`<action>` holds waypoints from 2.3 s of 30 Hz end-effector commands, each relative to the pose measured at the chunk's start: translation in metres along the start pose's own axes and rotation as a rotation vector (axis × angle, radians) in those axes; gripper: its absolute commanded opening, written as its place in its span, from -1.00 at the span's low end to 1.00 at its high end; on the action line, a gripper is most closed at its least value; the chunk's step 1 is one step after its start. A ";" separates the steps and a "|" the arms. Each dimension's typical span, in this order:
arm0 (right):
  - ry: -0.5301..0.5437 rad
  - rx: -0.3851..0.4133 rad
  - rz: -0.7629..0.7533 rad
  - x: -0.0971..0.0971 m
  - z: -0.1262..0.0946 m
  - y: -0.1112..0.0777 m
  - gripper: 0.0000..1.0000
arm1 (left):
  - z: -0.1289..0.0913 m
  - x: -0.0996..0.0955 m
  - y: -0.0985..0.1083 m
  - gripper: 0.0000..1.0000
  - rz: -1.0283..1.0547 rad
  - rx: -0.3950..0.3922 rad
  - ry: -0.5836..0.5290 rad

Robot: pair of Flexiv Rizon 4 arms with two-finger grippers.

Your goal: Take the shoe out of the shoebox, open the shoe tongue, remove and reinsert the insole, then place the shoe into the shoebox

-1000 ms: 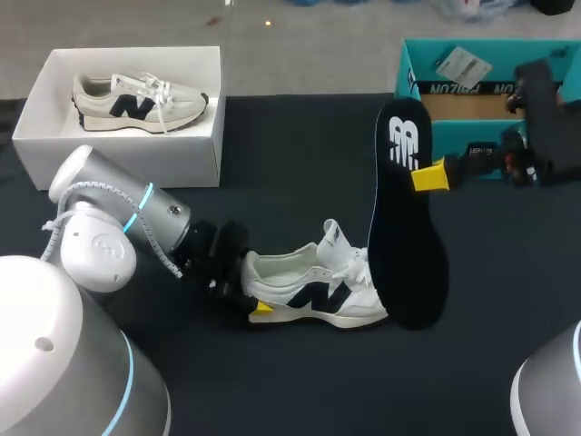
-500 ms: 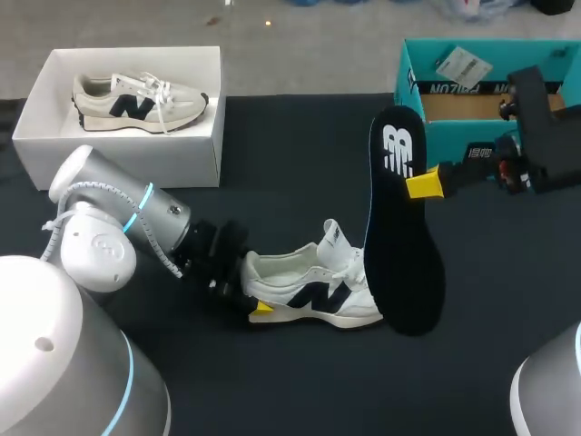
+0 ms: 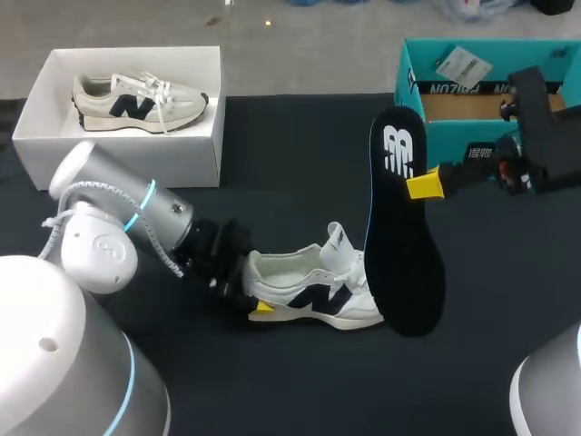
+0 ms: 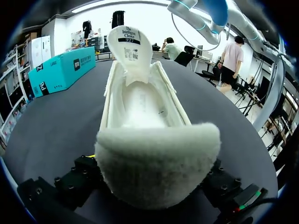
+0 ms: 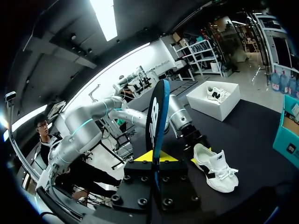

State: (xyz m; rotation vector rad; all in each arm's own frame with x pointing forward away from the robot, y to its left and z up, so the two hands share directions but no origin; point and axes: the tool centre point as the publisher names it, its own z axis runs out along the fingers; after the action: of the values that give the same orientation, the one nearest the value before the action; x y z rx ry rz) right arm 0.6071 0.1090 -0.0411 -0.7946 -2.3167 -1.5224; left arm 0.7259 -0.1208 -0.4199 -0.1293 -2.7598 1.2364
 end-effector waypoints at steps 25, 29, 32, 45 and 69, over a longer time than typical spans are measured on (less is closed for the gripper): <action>0.002 0.004 0.001 -0.002 0.002 0.002 -1.00 | -0.038 0.019 -0.015 1.00 -0.110 -0.562 -0.025; 0.002 0.004 0.001 -0.002 0.002 0.002 -1.00 | -0.043 0.021 -0.017 1.00 -0.157 -0.674 -0.022; 0.002 0.004 0.001 -0.002 0.002 0.002 -1.00 | -0.045 0.024 -0.017 1.00 -0.186 -0.710 -0.003; 0.002 0.004 0.001 -0.002 0.002 0.002 -1.00 | -0.050 0.025 -0.014 1.00 -0.217 -0.802 -0.008; 0.002 0.004 0.001 -0.002 0.002 0.002 -1.00 | -0.080 0.055 -0.022 1.00 -0.205 -0.803 -0.118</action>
State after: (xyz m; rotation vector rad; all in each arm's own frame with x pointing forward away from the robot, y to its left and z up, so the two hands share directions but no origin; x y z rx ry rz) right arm 0.6056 0.1080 -0.0415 -0.7951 -2.3161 -1.5262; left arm 0.6879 -0.0764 -0.3526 0.1640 -3.0795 0.0277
